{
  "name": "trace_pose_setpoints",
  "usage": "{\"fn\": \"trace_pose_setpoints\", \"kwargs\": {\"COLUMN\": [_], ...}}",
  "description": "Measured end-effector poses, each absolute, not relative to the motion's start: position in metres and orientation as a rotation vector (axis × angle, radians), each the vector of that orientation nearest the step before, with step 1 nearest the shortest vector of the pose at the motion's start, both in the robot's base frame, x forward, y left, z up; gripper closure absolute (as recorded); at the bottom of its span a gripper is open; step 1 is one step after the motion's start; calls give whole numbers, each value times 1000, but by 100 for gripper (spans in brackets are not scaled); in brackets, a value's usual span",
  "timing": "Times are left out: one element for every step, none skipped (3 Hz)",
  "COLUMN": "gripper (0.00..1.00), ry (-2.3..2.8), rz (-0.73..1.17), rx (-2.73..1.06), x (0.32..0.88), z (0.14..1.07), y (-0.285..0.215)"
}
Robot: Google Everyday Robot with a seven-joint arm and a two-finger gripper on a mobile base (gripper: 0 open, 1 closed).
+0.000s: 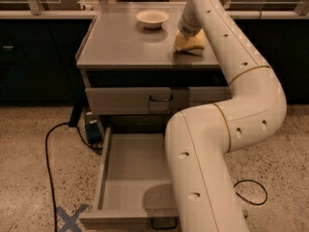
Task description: Pick sponge from middle drawer and place on counter
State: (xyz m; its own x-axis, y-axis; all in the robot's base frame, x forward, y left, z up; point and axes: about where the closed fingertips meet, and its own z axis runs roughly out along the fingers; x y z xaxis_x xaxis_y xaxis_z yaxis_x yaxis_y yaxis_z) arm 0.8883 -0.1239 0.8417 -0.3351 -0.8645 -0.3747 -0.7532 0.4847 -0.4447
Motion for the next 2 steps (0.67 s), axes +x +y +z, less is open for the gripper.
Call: {"fn": "trace_pose_setpoints", "kwargs": {"gripper": [0, 0], "ry": [2165, 2165], "rz": [-256, -256], "rx": [-1330, -1330], "x": [888, 888], "z": [842, 842], "y": [-124, -124]}}
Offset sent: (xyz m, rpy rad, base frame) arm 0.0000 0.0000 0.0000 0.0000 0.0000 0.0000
